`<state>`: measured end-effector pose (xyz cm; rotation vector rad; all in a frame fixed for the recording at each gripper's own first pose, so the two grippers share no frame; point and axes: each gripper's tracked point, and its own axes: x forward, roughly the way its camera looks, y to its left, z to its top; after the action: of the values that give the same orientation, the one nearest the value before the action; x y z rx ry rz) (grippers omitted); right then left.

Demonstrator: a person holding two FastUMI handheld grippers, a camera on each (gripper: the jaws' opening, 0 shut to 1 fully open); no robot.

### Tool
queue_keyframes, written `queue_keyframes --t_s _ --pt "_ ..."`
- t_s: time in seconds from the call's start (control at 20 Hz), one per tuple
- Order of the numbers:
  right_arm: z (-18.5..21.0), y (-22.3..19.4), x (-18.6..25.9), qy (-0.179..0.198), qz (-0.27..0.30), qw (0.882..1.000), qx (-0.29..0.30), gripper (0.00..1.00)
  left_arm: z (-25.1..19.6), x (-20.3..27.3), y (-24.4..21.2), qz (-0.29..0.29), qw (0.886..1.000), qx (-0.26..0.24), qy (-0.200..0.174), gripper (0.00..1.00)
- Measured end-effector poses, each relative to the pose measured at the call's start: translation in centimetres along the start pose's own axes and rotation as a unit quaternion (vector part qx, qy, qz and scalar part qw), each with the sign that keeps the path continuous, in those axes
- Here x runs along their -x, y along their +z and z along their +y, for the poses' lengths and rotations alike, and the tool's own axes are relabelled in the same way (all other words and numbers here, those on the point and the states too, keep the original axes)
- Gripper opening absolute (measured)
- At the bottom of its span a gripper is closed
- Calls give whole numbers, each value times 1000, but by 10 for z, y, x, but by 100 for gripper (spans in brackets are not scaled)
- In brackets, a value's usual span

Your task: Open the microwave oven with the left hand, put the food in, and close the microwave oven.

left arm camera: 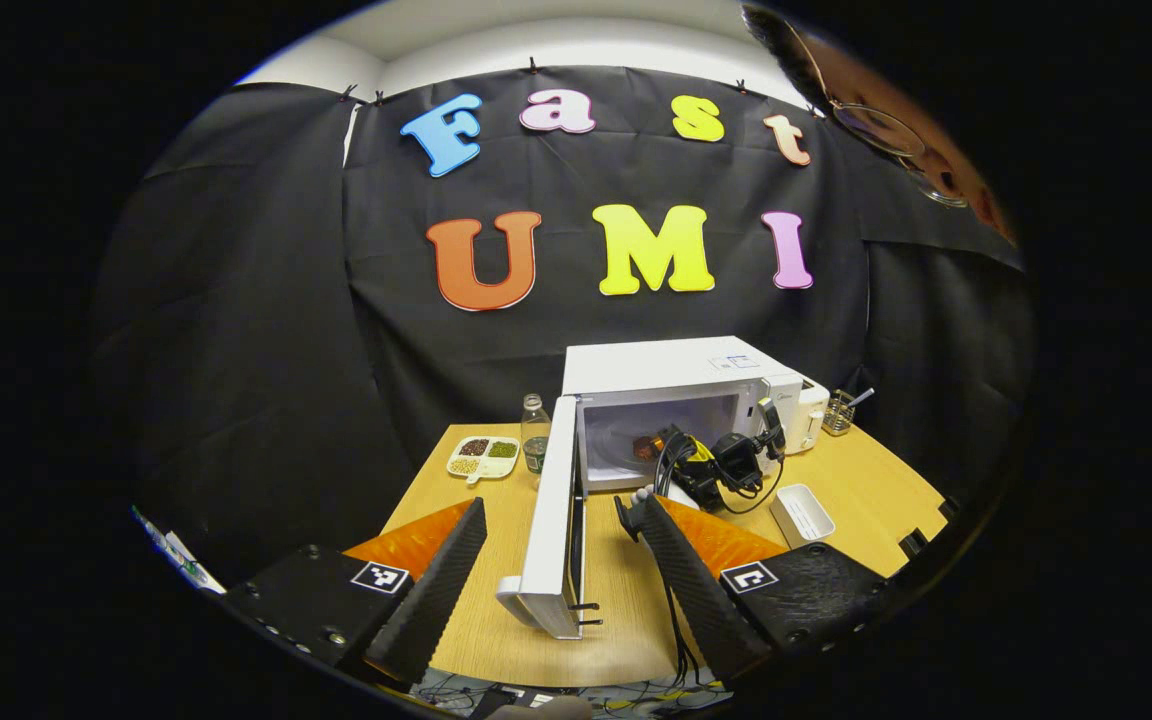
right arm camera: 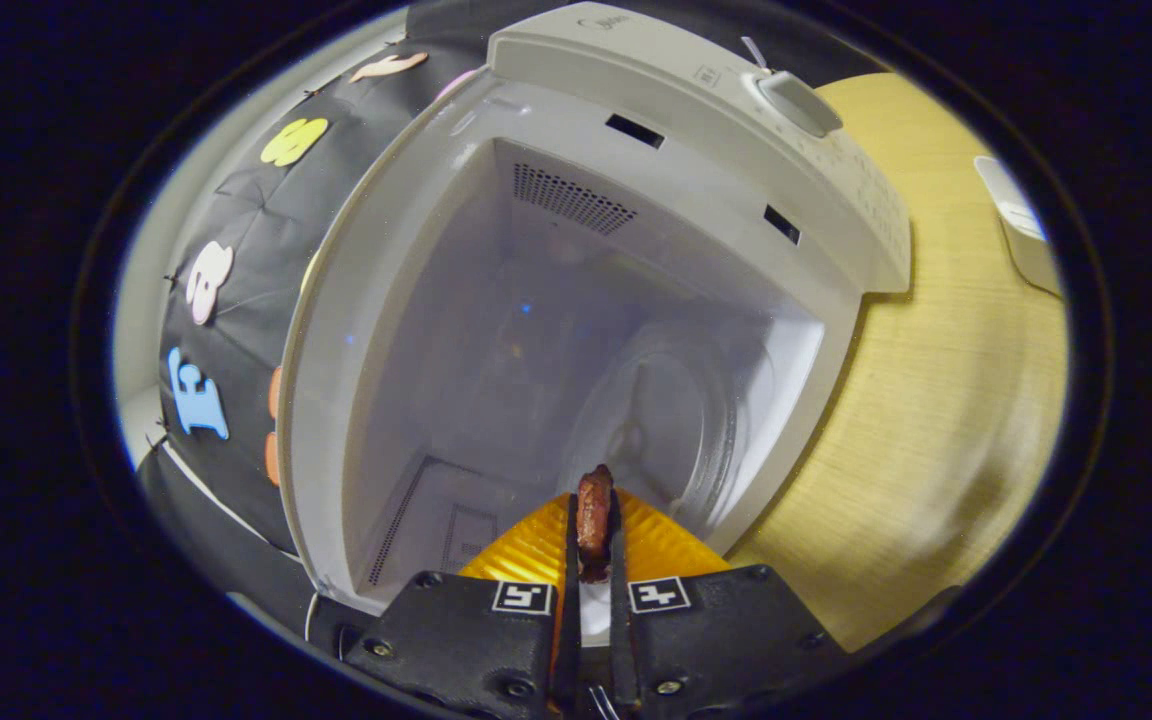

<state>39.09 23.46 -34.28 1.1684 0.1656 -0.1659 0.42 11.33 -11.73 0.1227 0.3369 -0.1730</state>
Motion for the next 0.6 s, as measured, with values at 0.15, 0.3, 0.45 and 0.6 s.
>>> queue_keyframes --t_s 0.15,0.3,0.45,0.6 --pt "-4 -3 -12 -3 -4 998 63 18 -3 0 -10 13 1000 10 -2 97" --pt "-12 4 -18 -20 -20 989 144 22 -3 1 -17 21 1000 7 -2 97" --pt "-12 9 -13 -28 -33 975 216 39 -1 0 -22 23 1000 2 1 98" --pt "-10 22 -6 -31 -57 959 276 57 -3 1 -21 23 1000 1 -2 98"
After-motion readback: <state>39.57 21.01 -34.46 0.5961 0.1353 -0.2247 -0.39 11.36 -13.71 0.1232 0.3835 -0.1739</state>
